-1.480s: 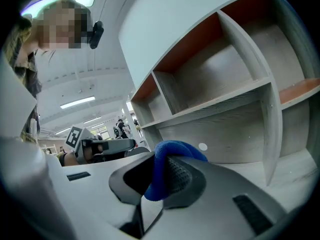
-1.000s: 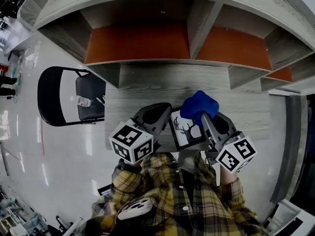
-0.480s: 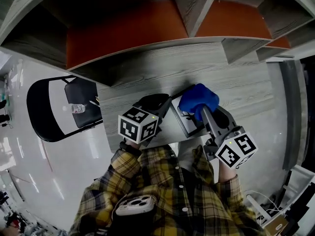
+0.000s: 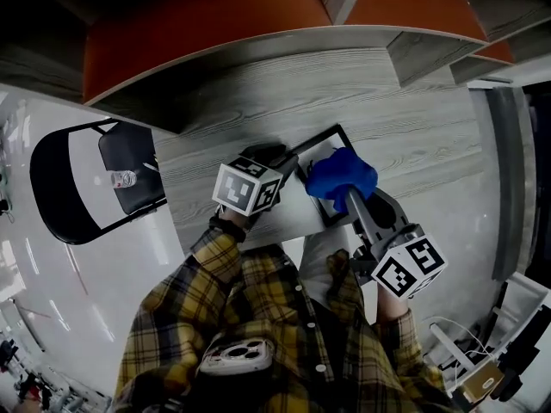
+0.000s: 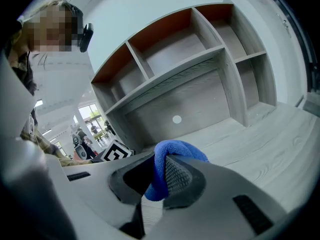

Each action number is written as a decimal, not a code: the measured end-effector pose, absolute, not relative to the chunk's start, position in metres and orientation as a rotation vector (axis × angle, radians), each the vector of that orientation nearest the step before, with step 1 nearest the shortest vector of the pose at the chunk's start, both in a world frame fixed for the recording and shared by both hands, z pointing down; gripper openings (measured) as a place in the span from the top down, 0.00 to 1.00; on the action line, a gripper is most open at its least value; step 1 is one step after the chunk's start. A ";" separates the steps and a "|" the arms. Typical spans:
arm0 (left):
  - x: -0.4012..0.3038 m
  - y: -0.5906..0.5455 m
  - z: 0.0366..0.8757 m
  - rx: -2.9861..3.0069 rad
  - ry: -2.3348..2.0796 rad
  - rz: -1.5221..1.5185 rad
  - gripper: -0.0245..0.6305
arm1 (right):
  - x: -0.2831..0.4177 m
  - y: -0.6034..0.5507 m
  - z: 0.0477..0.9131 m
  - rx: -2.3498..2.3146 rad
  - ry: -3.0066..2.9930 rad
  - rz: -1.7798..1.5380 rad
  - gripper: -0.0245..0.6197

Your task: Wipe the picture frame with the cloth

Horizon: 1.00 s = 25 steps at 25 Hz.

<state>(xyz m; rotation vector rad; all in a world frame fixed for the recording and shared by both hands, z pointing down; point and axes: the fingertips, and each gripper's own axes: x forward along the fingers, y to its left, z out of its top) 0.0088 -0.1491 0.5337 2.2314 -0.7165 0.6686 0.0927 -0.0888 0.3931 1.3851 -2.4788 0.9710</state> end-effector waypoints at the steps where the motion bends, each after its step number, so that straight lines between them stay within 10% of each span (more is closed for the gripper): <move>1: 0.009 -0.149 0.538 2.223 -0.711 0.679 0.78 | 0.093 -0.087 0.395 1.382 -2.473 0.977 0.89; 25: 0.020 -0.148 0.576 2.077 -0.580 0.794 0.79 | 0.035 -0.122 0.487 0.913 -2.303 0.629 0.89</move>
